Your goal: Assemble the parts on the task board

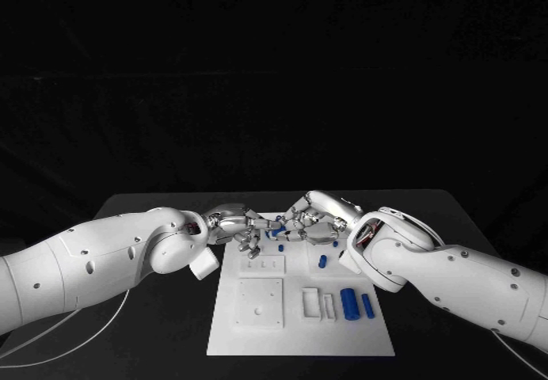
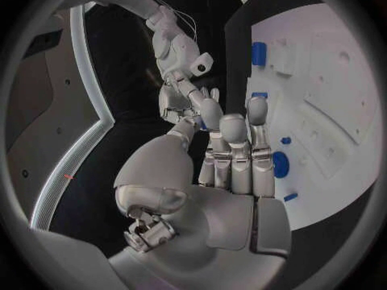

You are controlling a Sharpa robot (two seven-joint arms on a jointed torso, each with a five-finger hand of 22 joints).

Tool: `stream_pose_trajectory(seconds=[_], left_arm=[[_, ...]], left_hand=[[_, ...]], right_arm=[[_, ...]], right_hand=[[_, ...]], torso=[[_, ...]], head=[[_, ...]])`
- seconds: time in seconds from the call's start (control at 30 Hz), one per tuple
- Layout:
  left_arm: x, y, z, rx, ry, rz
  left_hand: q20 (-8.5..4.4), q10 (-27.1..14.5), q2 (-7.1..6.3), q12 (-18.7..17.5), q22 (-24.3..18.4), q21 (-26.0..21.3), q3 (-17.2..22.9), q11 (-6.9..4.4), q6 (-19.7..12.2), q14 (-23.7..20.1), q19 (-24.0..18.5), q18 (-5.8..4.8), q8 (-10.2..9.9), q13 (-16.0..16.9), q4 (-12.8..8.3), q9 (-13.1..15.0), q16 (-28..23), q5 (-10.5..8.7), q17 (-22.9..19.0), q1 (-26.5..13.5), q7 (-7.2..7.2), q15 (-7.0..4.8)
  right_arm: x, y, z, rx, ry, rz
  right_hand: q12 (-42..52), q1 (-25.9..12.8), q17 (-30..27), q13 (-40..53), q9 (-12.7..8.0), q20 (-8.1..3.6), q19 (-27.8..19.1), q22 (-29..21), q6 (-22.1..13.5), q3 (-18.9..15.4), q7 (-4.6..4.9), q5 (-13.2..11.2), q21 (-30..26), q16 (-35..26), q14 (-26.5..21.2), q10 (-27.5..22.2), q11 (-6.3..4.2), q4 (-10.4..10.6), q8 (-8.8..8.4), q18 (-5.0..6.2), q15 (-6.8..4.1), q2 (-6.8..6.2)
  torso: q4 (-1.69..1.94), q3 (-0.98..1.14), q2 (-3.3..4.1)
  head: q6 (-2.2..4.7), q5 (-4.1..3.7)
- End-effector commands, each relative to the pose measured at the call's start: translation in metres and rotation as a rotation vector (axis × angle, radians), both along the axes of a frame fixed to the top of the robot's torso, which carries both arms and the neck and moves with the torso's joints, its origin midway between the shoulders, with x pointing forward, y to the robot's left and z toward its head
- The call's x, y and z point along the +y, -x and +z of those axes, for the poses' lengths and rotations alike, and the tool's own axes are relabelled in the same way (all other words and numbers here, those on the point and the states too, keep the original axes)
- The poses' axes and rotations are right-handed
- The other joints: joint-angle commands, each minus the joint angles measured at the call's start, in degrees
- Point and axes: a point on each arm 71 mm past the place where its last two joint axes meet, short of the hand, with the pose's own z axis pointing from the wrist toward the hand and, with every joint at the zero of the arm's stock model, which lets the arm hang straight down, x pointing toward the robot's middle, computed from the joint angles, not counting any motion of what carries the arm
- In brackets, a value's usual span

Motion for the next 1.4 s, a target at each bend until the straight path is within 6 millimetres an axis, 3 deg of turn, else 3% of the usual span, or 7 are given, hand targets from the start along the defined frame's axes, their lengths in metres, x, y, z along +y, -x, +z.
stream_pose_trajectory(seconds=[0.03, 0.5, 0.57, 0.63, 0.67, 0.93, 1.4], left_arm=[[-0.0030, 0.0002, 0.0016, -0.007, 0.015, -0.010], [-0.0033, -0.0009, 0.0021, 0.002, 0.034, 0.013], [-0.0036, -0.0010, 0.0021, 0.003, 0.036, 0.016], [-0.0039, -0.0014, 0.0021, 0.004, 0.036, 0.022], [-0.0039, -0.0015, 0.0021, 0.004, 0.036, 0.023], [-0.0032, -0.0022, 0.0019, 0.005, 0.035, 0.032], [-0.0035, -0.0024, 0.0007, 0.013, 0.022, 0.035]], left_hand=[[-0.09, -0.2, -0.08, 0.0, 1.1, 0.2, 7.3, -0.13, 1.9, -0.2, -0.3, -0.65, -0.4, 0.0, -6.8, -0.1, 0.2, -0.14, -0.1, 0.6, -1.42, -0.13], [0.06, -0.2, -1.38, -0.2, 1.1, -0.3, 5.2, -0.05, 2.2, -0.2, -0.1, -0.76, -2.1, -0.1, -5.7, -5.7, 0.2, -2.80, -0.3, 1.4, -1.25, 0.01], [0.12, -0.1, -1.96, -0.2, 1.0, -0.5, 3.8, -0.08, 2.1, -0.1, 0.0, -0.89, -2.6, -0.2, -5.0, -7.3, 0.2, -5.81, -0.3, 1.1, -1.46, 0.03], [0.07, 0.0, -2.80, -0.2, 0.9, -0.9, 1.9, -0.16, 2.6, -0.1, 0.2, -1.04, -3.0, -0.2, -4.0, -9.9, 0.3, -6.71, -0.4, 1.4, -1.68, -0.03], [0.04, 0.0, -3.01, -0.2, 0.9, -1.0, 1.0, -0.22, 2.9, 0.0, 0.3, -1.12, -3.1, -0.2, -3.2, -10.8, 0.3, -8.74, -0.4, 1.3, -1.79, -0.08], [-0.04, 0.1, -3.83, -0.2, 1.0, -1.9, -2.1, -0.27, 3.8, 0.0, 0.8, -1.30, -2.8, -0.1, -0.2, -15.4, 0.3, -9.87, -0.4, 2.8, -1.87, -0.13], [0.01, 0.1, -5.39, -0.1, 1.1, -2.3, -4.3, -0.25, 4.3, 0.0, 1.0, -1.30, -2.3, -0.1, 2.0, -17.4, 0.3, -11.45, -0.3, 2.5, -1.84, -0.10]], right_arm=[[0.0035, 0.0018, -0.0020, 0.003, 0.013, 0.019], [0.0062, 0.0019, -0.0033, -0.009, 0.033, 0.002], [0.0069, 0.0019, -0.0034, -0.010, 0.037, -0.001], [0.0075, 0.0019, -0.0037, -0.011, 0.039, -0.003], [0.0077, 0.0019, -0.0037, -0.011, 0.040, -0.004], [0.0083, 0.0016, -0.0043, -0.008, 0.046, -0.011], [0.0078, 0.0012, -0.0049, -0.009, 0.062, -0.027]], right_hand=[[-0.6, 0.0, 0.1, 0.2, 0.0, -0.51, 2.2, -0.2, 0.7, -0.6, -0.11, -0.3, 0.3, 0.1, 0.0, 0.3, -0.24, -0.2, 0.38, -0.52, -0.50, 0.73], [-1.0, 0.0, 0.6, 0.7, 0.1, -0.72, 2.3, -0.3, 1.5, -1.3, -0.45, -0.5, 0.8, 0.4, 0.4, 0.8, -0.50, -0.6, 0.32, -0.61, -0.73, 0.82], [-1.0, -0.2, 0.7, 0.7, 0.1, -0.74, 2.3, -0.4, 1.7, -1.4, -0.51, -0.6, 0.9, 0.5, 0.5, 0.9, -0.51, -0.5, 0.36, -0.61, -0.73, 0.71], [-1.1, -0.9, 0.8, 0.8, 0.1, -0.75, 2.3, -0.4, 1.6, -1.6, -0.55, -0.8, 0.9, 0.5, 0.6, 1.0, -0.53, 0.1, 0.34, -0.59, -0.74, 0.84], [-1.1, -0.9, 0.8, 0.8, 0.1, -0.75, 2.3, -0.4, 1.6, -1.6, -0.54, -0.8, 1.0, 0.5, 0.6, 1.0, -0.53, 0.1, 0.35, -0.59, -0.74, 0.84], [-1.4, -0.8, 1.0, 1.0, 0.1, -0.78, 2.3, -0.7, 1.6, -1.6, -0.57, -0.7, 1.3, 0.2, 0.7, 1.2, -0.57, 0.8, 0.34, -0.55, -0.78, 0.56], [-1.5, -0.9, 1.4, 1.3, 0.1, -0.82, 2.3, -0.9, 1.9, -1.8, -0.70, -0.7, 1.5, 0.4, 0.8, 1.3, -0.63, 1.3, 0.36, -0.53, -0.82, 0.35]], torso=[[0.01, 0.01, 0.00], [0.00, -0.05, -0.04], [0.01, -0.05, -0.04], [-0.01, -0.07, -0.04], [0.00, -0.07, -0.04], [-0.01, -0.01, -0.02], [-0.01, 0.05, -0.03]], head=[[-0.06, -0.03], [-0.18, -0.18], [-0.19, -0.20], [-0.17, -0.22], [-0.18, -0.27], [-0.21, -0.32], [-0.26, -0.50]])
